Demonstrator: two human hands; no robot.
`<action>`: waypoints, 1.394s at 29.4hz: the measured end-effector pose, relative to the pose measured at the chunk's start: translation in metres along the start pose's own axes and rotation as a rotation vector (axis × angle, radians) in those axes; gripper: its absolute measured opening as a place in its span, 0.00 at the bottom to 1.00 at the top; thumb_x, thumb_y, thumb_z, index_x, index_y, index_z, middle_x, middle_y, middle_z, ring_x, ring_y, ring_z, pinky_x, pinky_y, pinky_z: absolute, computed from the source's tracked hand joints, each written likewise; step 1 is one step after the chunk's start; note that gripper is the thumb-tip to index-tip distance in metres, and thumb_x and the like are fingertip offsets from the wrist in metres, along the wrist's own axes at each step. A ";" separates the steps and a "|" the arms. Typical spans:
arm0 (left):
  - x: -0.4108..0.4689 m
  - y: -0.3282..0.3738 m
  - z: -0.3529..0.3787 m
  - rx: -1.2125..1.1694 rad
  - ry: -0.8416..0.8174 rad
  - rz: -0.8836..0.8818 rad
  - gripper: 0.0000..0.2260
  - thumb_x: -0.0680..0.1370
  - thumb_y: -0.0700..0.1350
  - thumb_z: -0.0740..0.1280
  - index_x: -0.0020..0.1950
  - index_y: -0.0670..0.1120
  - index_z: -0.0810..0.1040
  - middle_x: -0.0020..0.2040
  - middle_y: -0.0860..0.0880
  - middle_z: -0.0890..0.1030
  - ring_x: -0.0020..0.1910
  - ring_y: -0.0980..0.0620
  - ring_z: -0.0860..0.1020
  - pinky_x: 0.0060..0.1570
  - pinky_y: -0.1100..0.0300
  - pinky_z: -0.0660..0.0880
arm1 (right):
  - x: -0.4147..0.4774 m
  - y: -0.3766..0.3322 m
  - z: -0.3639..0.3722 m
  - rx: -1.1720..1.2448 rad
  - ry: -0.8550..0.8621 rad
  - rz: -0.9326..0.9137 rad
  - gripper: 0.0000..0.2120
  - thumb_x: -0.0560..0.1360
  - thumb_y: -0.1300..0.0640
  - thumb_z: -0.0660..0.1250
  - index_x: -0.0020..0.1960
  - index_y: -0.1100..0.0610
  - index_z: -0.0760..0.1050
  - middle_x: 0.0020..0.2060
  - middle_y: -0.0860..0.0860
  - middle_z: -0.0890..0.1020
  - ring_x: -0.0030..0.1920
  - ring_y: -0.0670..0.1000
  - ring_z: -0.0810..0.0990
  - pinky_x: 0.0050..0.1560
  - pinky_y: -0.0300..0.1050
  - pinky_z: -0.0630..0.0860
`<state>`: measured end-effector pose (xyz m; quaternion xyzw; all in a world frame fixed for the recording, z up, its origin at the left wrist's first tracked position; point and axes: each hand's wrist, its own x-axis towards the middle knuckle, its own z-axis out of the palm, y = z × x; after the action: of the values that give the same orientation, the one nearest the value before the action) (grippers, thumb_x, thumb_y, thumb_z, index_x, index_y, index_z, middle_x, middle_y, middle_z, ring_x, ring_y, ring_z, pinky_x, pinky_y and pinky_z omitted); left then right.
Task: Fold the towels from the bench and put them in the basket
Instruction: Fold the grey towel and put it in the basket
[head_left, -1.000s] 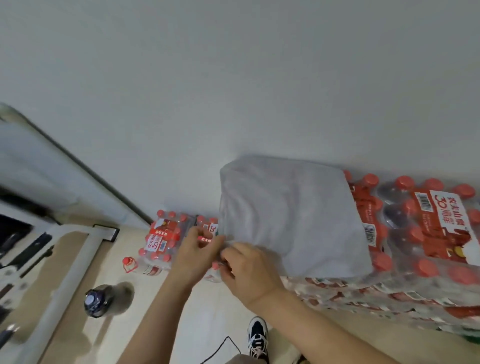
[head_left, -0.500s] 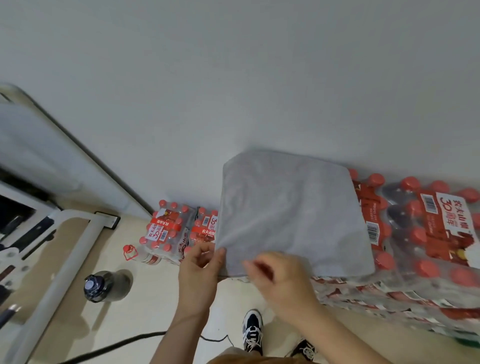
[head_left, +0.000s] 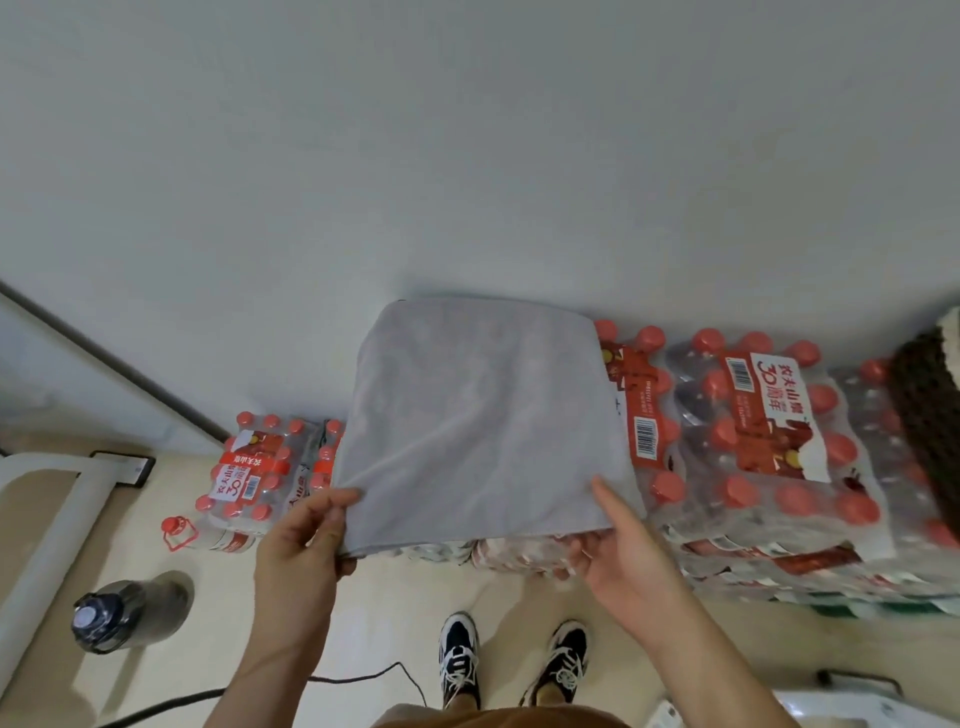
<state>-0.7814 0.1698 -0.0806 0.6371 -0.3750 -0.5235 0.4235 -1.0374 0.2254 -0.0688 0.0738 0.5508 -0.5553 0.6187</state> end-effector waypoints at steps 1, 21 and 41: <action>0.001 0.000 0.000 -0.010 -0.002 -0.009 0.16 0.80 0.35 0.61 0.43 0.51 0.84 0.46 0.50 0.80 0.33 0.54 0.71 0.27 0.67 0.70 | -0.001 -0.004 -0.002 -0.045 0.027 -0.054 0.18 0.73 0.56 0.70 0.61 0.58 0.77 0.47 0.55 0.83 0.33 0.49 0.77 0.25 0.38 0.71; 0.053 0.249 0.146 -0.625 -0.366 0.117 0.09 0.79 0.34 0.63 0.57 0.38 0.79 0.42 0.44 0.77 0.29 0.57 0.76 0.33 0.72 0.74 | -0.052 -0.249 0.061 0.157 -0.112 -0.794 0.07 0.75 0.54 0.69 0.41 0.54 0.76 0.29 0.47 0.79 0.25 0.43 0.73 0.23 0.33 0.67; -0.042 0.061 0.066 -0.092 -0.368 -0.382 0.14 0.73 0.26 0.61 0.52 0.38 0.82 0.31 0.45 0.77 0.18 0.53 0.69 0.17 0.70 0.64 | -0.079 -0.042 -0.111 -0.151 0.401 -0.371 0.10 0.74 0.62 0.69 0.55 0.55 0.77 0.29 0.56 0.77 0.23 0.50 0.72 0.21 0.38 0.68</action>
<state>-0.8562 0.1769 -0.0146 0.5704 -0.2944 -0.7177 0.2701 -1.1187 0.3358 -0.0287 0.0335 0.7061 -0.5907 0.3890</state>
